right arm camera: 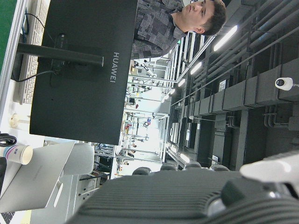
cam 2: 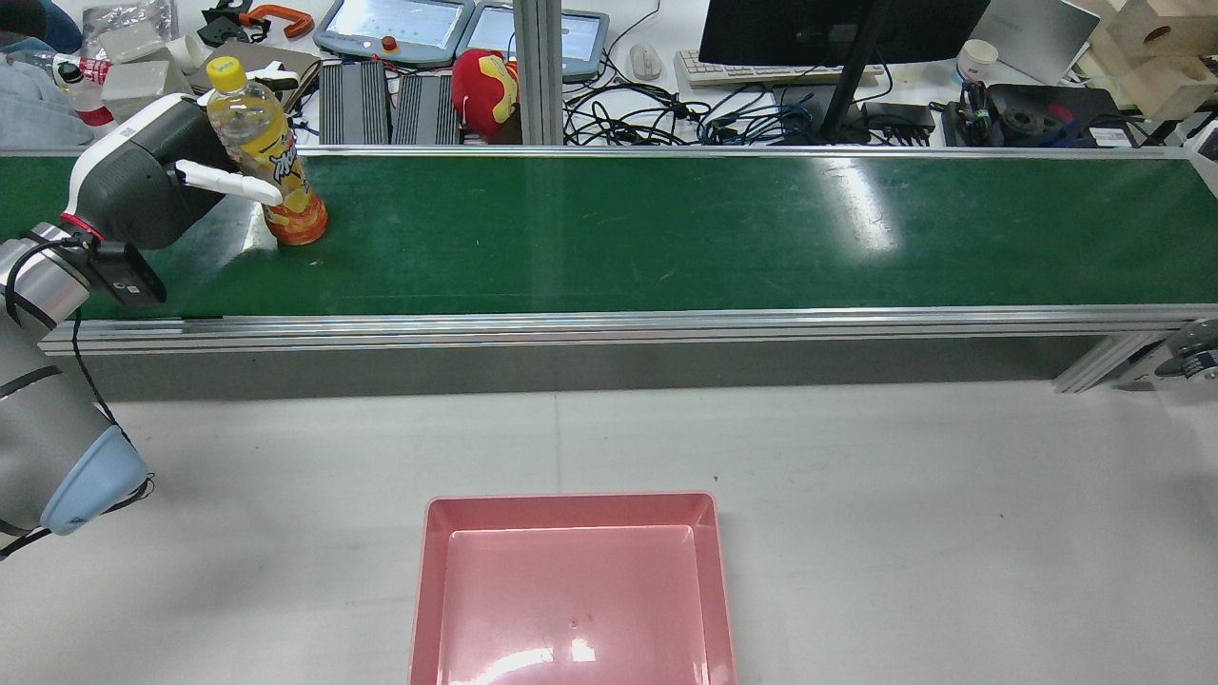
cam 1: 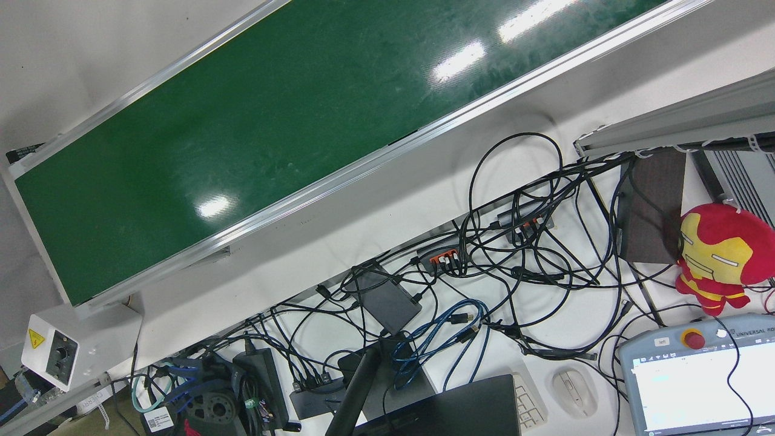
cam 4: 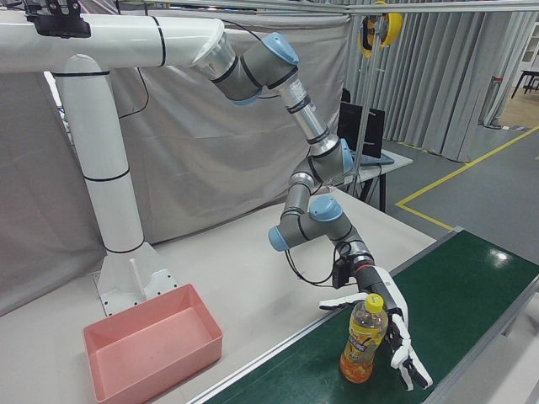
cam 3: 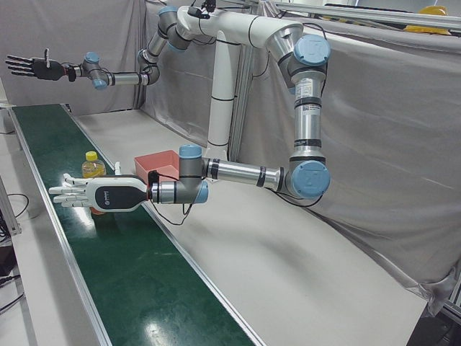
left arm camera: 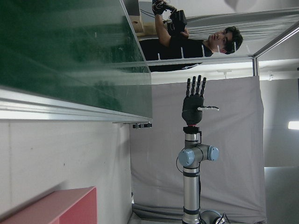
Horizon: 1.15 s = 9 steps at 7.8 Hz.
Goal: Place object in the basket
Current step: 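Close the left hand fingers around the bottle, then lift the bottle off the belt with the left hand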
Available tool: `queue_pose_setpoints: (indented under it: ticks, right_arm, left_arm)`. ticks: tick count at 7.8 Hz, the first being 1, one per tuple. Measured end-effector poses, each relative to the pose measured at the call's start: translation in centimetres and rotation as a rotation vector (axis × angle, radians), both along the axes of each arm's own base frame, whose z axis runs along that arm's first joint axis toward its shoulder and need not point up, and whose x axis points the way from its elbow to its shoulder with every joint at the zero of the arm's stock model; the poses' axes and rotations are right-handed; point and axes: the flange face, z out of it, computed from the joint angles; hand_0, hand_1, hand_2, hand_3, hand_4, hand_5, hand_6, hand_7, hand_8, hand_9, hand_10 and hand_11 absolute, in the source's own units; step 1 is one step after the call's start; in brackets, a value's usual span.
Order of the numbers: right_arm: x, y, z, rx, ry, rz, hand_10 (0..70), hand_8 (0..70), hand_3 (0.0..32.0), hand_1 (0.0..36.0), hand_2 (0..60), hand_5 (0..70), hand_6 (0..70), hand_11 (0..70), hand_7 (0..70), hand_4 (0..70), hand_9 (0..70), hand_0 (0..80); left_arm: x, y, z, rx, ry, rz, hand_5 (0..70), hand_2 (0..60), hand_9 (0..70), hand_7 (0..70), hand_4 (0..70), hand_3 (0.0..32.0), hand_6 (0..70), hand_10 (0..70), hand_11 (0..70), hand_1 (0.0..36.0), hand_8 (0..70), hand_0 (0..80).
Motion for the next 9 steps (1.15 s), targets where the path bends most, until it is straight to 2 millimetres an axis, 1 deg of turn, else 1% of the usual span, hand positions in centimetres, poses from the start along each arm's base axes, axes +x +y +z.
queue_pose_setpoints:
  ticks: [1, 2, 3, 4, 5, 6, 7, 8, 9]
  right_arm:
    - [0.0, 0.0, 0.0, 0.000, 0.000, 0.000, 0.0, 0.0, 0.0, 0.0, 0.0, 0.0, 0.0, 0.0, 0.0, 0.0, 0.0, 0.0]
    - [0.0, 0.0, 0.0, 0.000, 0.000, 0.000, 0.0, 0.0, 0.0, 0.0, 0.0, 0.0, 0.0, 0.0, 0.0, 0.0, 0.0, 0.0]
    - [0.0, 0.0, 0.0, 0.001, 0.000, 0.000, 0.0, 0.0, 0.0, 0.0, 0.0, 0.0, 0.0, 0.0, 0.0, 0.0, 0.0, 0.0]
    - [0.0, 0.0, -0.1, 0.001, 0.000, 0.000, 0.0, 0.0, 0.0, 0.0, 0.0, 0.0, 0.0, 0.0, 0.0, 0.0, 0.0, 0.0]
    - [0.0, 0.0, -0.1, 0.001, 0.000, 0.000, 0.0, 0.0, 0.0, 0.0, 0.0, 0.0, 0.0, 0.0, 0.0, 0.0, 0.0, 0.0]
    - [0.0, 0.0, -0.1, 0.002, 0.000, 0.001, 0.0, 0.0, 0.0, 0.0, 0.0, 0.0, 0.0, 0.0, 0.0, 0.0, 0.0, 0.0]
    - [0.1, 0.0, -0.1, 0.003, 0.000, 0.001, 0.0, 0.0, 0.0, 0.0, 0.0, 0.0, 0.0, 0.0, 0.0, 0.0, 0.0, 0.0]
    - [0.1, 0.0, -0.1, 0.003, 0.000, 0.001, 0.0, 0.0, 0.0, 0.0, 0.0, 0.0, 0.0, 0.0, 0.0, 0.0, 0.0, 0.0]
    - [0.1, 0.0, -0.2, 0.003, 0.000, 0.001, 0.0, 0.0, 0.0, 0.0, 0.0, 0.0, 0.0, 0.0, 0.0, 0.0, 0.0, 0.0]
  left_arm:
    - [0.2, 0.1, 0.0, 0.000, 0.000, 0.004, 35.9, 0.0, 1.3, 4.1, 8.4, 0.0, 0.0, 5.9, 11.5, 20.6, 0.8, 64.9]
    - [0.3, 0.1, -0.2, 0.002, 0.002, 0.005, 54.9, 0.4, 7.6, 6.8, 12.8, 0.0, 0.1, 13.1, 21.8, 21.2, 5.3, 62.3]
    - [0.3, 0.0, -0.7, 0.000, 0.004, 0.006, 69.6, 19.4, 27.3, 13.7, 70.0, 0.0, 10.2, 32.6, 48.0, 22.7, 19.0, 67.9]
    - [0.6, -0.2, -1.7, -0.017, -0.006, 0.008, 70.0, 53.6, 70.0, 52.8, 70.0, 0.0, 64.4, 58.6, 70.0, 24.1, 66.5, 73.2]
    - [0.8, -0.4, -2.8, -0.035, -0.019, 0.009, 70.0, 60.0, 70.0, 70.0, 70.0, 0.0, 70.0, 69.6, 70.0, 26.9, 70.0, 63.8]
    - [0.9, -0.5, -3.5, -0.048, -0.028, 0.010, 70.0, 60.0, 70.0, 70.0, 70.0, 0.0, 70.0, 70.0, 70.0, 28.9, 70.0, 60.4]
    - [0.9, -0.6, -4.1, -0.055, -0.034, 0.011, 70.0, 60.0, 70.0, 70.0, 70.0, 0.0, 70.0, 69.7, 70.0, 30.8, 70.0, 60.6]
    - [1.1, -0.7, -5.2, -0.056, -0.035, 0.013, 70.0, 60.0, 70.0, 70.0, 70.0, 0.0, 70.0, 69.7, 70.0, 31.5, 70.0, 60.3]
    - [1.1, -0.6, -6.7, -0.048, -0.031, 0.017, 70.0, 60.0, 70.0, 70.0, 70.0, 0.0, 70.0, 68.0, 70.0, 31.4, 70.0, 60.9]
